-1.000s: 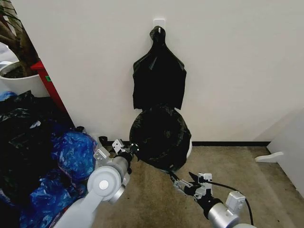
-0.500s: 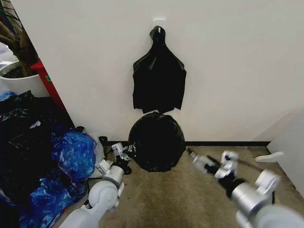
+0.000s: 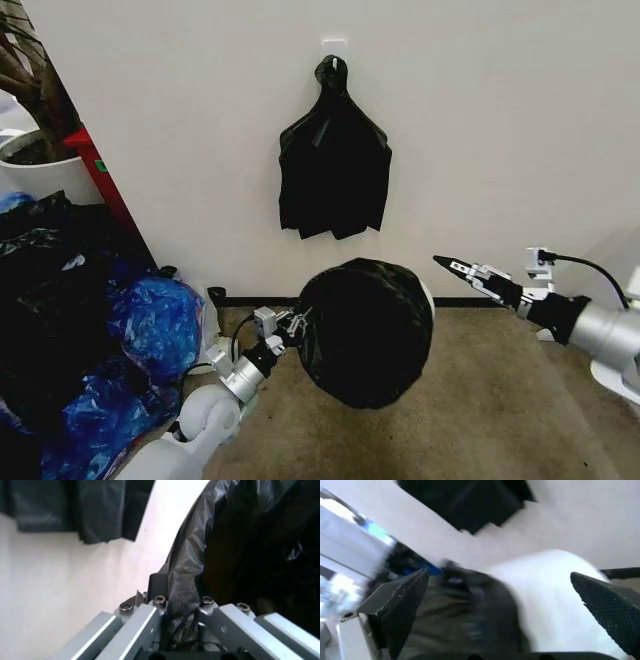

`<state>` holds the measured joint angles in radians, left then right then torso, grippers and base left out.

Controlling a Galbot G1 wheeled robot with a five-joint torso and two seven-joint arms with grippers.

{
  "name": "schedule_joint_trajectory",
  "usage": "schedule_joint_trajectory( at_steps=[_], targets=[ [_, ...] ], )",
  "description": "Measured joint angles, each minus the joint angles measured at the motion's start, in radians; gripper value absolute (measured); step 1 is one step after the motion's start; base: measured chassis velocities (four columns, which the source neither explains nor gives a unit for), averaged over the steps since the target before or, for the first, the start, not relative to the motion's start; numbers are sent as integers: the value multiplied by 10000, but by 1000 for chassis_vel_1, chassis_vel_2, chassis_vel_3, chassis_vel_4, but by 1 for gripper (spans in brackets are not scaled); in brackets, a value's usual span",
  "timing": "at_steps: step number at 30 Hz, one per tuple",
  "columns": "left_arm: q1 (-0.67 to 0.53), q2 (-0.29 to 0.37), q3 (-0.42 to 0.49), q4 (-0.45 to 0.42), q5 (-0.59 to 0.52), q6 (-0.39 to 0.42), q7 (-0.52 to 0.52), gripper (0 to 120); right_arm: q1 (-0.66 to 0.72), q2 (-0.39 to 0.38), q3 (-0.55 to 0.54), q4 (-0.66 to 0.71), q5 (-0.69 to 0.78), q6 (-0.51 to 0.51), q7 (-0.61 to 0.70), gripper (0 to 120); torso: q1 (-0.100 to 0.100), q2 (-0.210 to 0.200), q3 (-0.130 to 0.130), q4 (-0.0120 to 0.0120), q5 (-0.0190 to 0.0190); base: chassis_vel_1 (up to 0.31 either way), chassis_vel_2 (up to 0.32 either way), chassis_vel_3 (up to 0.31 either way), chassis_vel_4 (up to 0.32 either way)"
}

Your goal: Place the garbage bag over the trash bin.

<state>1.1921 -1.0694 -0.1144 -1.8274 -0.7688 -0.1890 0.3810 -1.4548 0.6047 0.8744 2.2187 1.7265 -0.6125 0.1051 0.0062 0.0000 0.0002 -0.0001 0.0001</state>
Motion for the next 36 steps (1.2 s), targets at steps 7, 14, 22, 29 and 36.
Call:
schedule_joint_trajectory(
  at_steps=[7,14,22,29,36],
  targets=[
    [16,70,-4,-353,-80,70,-92,1,-232,-339,-341,-201,-1377,118,-519,100,0,0,-1,-3,-1,0,0,0,0],
    [94,169,-9,-699,-335,300,-66,1,170,-355,-986,-920,-1966,222,-637,100,-1,0,-1,-3,4,0,0,0,0],
    [238,363,9,-852,-451,433,354,1,1263,-365,-1854,-1945,-2125,421,-765,100,-2,0,-1,-1,-1,0,0,0,0],
    [273,479,0,-986,-662,605,534,1,1635,-271,-2392,-2333,-2694,773,-1123,100,-2,0,-1,-2,0,0,0,0,0],
    [102,383,-37,-735,-1078,639,164,1,905,-247,-1881,-1771,-2756,970,-1141,100,-2,0,-2,-4,-1,0,0,0,0]
  ],
)
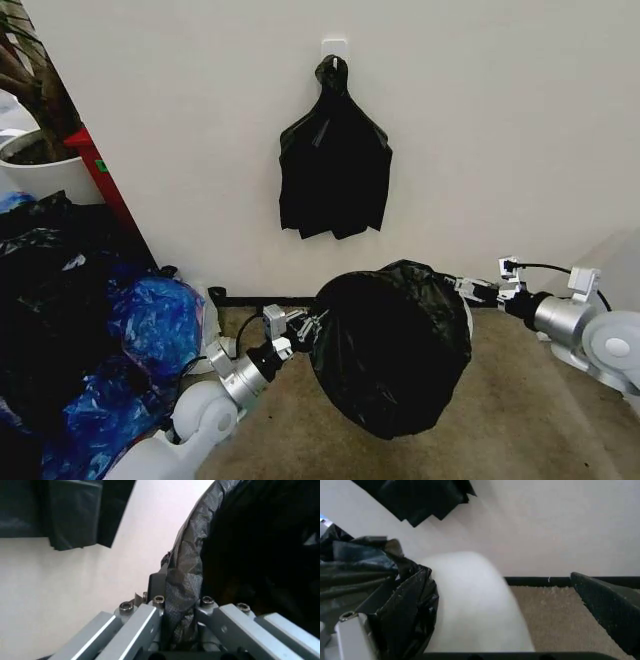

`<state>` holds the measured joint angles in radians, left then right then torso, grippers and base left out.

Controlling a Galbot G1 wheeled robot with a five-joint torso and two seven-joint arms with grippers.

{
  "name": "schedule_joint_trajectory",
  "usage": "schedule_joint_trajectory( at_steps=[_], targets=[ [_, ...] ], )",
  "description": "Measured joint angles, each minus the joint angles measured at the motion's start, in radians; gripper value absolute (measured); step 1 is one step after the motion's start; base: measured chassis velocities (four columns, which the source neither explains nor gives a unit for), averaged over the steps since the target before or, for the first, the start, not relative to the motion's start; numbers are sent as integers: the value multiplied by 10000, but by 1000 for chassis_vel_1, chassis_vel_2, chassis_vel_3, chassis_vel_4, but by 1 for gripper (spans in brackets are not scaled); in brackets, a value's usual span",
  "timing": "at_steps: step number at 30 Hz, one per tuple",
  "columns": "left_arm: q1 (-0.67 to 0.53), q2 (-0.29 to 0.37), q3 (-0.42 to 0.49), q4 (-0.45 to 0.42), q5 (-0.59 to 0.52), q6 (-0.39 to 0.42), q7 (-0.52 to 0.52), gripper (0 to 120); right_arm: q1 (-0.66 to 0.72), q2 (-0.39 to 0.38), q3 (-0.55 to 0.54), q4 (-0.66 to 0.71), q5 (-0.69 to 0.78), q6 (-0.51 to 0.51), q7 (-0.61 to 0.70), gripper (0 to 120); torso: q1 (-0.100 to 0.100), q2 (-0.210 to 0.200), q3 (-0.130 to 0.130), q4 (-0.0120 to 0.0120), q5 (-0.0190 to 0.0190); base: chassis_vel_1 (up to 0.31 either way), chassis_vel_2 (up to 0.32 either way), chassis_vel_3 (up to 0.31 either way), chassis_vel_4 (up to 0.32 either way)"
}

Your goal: Place the garbage bag over the trash bin.

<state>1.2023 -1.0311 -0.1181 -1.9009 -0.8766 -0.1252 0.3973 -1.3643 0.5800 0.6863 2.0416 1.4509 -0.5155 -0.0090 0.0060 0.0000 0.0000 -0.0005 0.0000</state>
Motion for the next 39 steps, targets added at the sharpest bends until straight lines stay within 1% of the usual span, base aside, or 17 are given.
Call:
schedule_joint_trajectory(
  at_steps=[3,5,11,14,15,17,21,22,23,24,28,30,34,35,36,37,39],
  targets=[
    [-11,-9,-3,64,-30,0,0,1,-116,-8,136,91,38,4,0,100,0,0,0,0,0,0,0,0,0],
    [-8,-19,-10,288,-46,0,96,1,-368,-133,698,318,372,8,81,100,0,0,0,2,-2,0,0,0,0],
    [-9,-30,-14,563,-44,87,275,1,-521,-342,1376,375,933,-1,320,100,0,0,0,2,1,0,0,0,0],
    [-73,-117,84,729,57,243,-962,1,-516,-279,1801,637,931,160,536,100,0,0,0,0,1,0,0,0,0],
    [-73,-117,84,729,57,243,-962,1,-516,-279,1801,637,931,160,536,100,0,0,0,0,1,0,0,0,0],
    [-151,-229,202,836,110,256,-2203,1,-447,-69,1931,1564,851,305,1115,100,0,0,0,0,-4,0,0,0,0],
    [-306,-383,472,832,555,325,-3771,1,-274,724,988,3793,-70,514,3154,100,0,-1,0,11,-2,0,0,0,0],
    [-448,-396,585,776,685,477,-4323,1,-479,1049,732,4308,-724,517,3429,100,0,0,-1,1,-6,0,0,0,0],
    [-448,-396,585,776,685,477,-4323,1,-479,1049,732,4308,-724,517,3429,100,0,0,-1,1,-6,0,0,0,0],
    [-500,-397,627,699,751,587,-4630,1,-557,1213,476,4523,-1265,509,3503,100,0,0,-1,-10,-1,0,0,0,0],
    [-512,-390,826,281,1184,842,-6044,1,-551,1472,-882,4685,-3531,486,3035,100,0,0,-1,1,-1,0,0,0,0],
    [-510,-384,883,222,1264,866,-6228,1,-510,1501,-1232,4685,-3926,488,2974,98,0,0,-1,4,-3,0,0,0,0],
    [-521,-376,1374,-146,1843,908,-6947,1,-182,1890,-3921,4220,-5953,527,3039,84,0,0,-1,1,-3,0,0,0,0],
    [-521,-376,1374,-146,1843,908,-6947,1,-182,1890,-3921,4220,-5953,527,3039,84,0,0,-1,1,-3,0,0,0,0],
    [-521,-380,1414,-186,1906,913,-7010,1,-125,1968,-4264,4124,-6105,526,3128,79,0,0,-1,0,-1,0,0,0,0],
    [-500,-387,1531,-286,2037,923,-7155,1,144,2190,-5076,3840,-6315,525,3549,73,0,0,-1,-1,3,0,0,0,0],
    [-450,-391,1613,-338,2111,926,-7206,1,446,2375,-5564,3564,-6355,527,3978,67,0,0,-1,2,-4,0,0,0,0]
  ],
)
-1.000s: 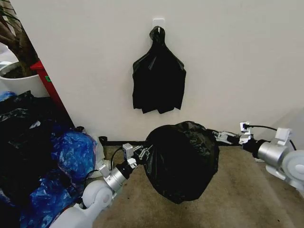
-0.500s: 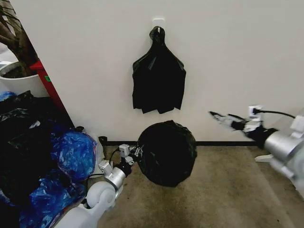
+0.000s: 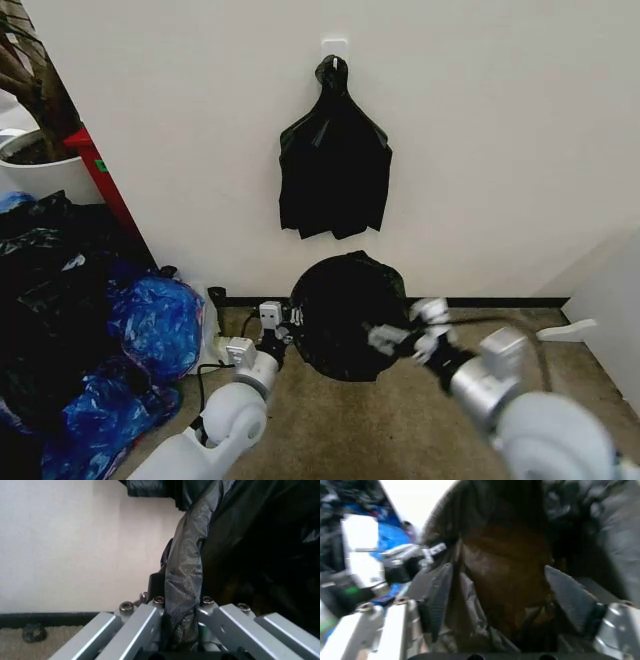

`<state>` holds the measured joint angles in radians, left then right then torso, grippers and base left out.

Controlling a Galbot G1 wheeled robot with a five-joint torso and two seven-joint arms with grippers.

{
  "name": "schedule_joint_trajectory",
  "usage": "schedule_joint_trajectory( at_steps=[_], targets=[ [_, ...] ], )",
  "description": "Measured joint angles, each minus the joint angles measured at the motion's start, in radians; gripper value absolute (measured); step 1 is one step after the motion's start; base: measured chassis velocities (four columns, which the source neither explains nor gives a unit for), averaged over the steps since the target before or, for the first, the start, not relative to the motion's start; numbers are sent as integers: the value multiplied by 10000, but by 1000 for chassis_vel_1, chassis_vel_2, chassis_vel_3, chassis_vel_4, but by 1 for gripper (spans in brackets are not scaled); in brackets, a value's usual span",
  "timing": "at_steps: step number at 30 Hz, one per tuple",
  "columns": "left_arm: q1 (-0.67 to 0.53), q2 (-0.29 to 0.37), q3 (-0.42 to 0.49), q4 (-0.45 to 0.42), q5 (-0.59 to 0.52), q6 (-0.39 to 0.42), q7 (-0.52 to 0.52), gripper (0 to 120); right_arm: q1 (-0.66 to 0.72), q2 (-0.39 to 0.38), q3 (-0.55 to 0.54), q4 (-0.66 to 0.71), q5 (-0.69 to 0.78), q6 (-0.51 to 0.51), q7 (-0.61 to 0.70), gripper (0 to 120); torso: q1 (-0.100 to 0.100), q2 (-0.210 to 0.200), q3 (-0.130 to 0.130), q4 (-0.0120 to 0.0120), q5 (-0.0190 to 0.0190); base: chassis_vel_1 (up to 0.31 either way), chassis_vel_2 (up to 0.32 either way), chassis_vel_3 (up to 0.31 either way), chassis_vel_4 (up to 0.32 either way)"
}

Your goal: Place the garbage bag over the trash bin.

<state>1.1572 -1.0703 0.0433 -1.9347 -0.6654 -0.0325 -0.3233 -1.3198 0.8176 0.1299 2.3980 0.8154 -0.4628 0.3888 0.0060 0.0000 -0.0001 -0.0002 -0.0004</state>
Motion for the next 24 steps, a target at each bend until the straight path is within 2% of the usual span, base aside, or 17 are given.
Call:
schedule_joint_trajectory(
  at_steps=[1,3,5,6,7,9,10,12,14,19,24],
  targets=[
    [61,-3,74,-44,86,1,-49,1,351,200,-410,-300,-3,4,403,60,1,0,2,0,2,0,0,0,0],
    [93,-3,104,-69,131,2,-81,1,542,311,-573,-456,-2,8,613,58,0,-1,1,0,5,0,0,0,0],
    [165,7,229,-154,272,-17,-205,1,1192,701,-1076,-940,106,15,1324,48,0,0,1,1,4,0,0,0,0],
    [173,10,251,-162,297,-21,-219,1,1285,768,-1155,-1010,144,15,1447,48,0,0,1,2,3,0,0,0,0],
    [195,12,330,-178,403,-75,-260,1,1608,1020,-1499,-1295,426,39,2012,40,0,0,1,2,2,0,0,0,0],
    [214,-15,388,-190,576,-139,-312,1,1962,1365,-1848,-1533,1286,96,3066,34,1,0,2,0,5,0,0,0,0],
    [214,-15,388,-190,576,-139,-312,1,1962,1365,-1848,-1533,1286,96,3066,34,1,0,2,0,5,0,0,0,0],
    [239,-47,428,-212,743,-181,-324,1,2276,1792,-2121,-1716,2326,203,4284,23,1,0,1,-1,0,0,0,0,0],
    [283,-97,492,-266,937,-224,-335,1,2583,2233,-2479,-2104,2769,559,5135,14,0,0,1,0,2,0,0,0,0],
    [370,-120,591,-393,1108,-252,-349,1,2949,2887,-2899,-2835,2656,1190,5882,0,1,-1,1,0,3,0,0,0,0],
    [507,-39,593,-602,1130,-253,-345,1,3171,3311,-2987,-3353,2425,1421,5943,0,0,0,1,-1,3,0,0,0,0]
  ],
)
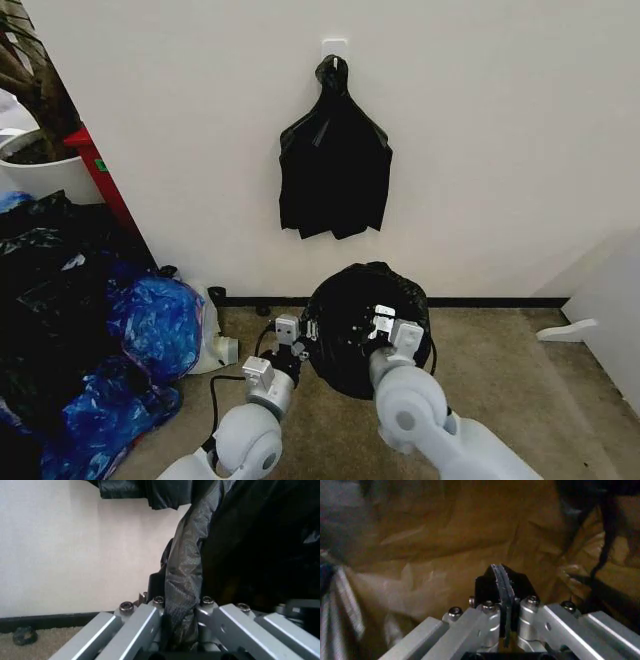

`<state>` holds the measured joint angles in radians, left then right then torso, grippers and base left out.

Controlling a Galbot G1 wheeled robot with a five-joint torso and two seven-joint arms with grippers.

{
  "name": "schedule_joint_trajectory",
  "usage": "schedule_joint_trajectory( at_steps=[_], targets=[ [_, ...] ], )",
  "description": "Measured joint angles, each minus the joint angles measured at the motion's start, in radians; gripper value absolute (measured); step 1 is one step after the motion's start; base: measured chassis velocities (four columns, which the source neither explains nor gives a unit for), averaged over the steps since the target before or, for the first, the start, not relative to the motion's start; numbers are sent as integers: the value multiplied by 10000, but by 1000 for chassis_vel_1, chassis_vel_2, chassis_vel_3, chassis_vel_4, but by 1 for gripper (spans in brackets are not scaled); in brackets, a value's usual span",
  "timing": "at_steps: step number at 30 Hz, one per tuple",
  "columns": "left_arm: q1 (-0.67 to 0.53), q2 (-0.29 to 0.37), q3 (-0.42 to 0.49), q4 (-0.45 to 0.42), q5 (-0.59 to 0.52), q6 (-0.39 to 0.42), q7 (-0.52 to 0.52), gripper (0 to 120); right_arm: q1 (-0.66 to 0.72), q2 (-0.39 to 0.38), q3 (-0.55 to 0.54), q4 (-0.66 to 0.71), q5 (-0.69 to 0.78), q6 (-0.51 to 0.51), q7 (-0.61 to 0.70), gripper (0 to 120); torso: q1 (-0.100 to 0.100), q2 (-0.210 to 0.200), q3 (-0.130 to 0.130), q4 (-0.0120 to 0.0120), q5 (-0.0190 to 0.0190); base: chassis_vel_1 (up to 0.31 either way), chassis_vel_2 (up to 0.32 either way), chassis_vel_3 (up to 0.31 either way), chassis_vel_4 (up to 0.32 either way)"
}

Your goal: Place the garbage bag over the trash bin.

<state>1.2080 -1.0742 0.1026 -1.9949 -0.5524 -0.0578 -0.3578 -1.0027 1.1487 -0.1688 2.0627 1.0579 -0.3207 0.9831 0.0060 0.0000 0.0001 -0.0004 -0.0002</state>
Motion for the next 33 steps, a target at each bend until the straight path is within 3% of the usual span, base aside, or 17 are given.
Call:
schedule_joint_trajectory(
  at_steps=[11,25,33],
  targets=[
    [294,140,-15,-433,83,-93,147,1,378,711,-35,-1307,-463,29,-53,0,0,0,0,1,1,0,0,0,0],
    [705,424,-28,-1094,157,-171,438,1,542,1076,-40,-2119,-660,40,-134,0,0,0,-1,0,1,0,0,0,0],
    [1049,481,-151,-1183,377,-247,511,1,342,848,-133,-1517,-618,5,-111,0,0,0,-1,1,3,0,0,0,0]
  ],
)
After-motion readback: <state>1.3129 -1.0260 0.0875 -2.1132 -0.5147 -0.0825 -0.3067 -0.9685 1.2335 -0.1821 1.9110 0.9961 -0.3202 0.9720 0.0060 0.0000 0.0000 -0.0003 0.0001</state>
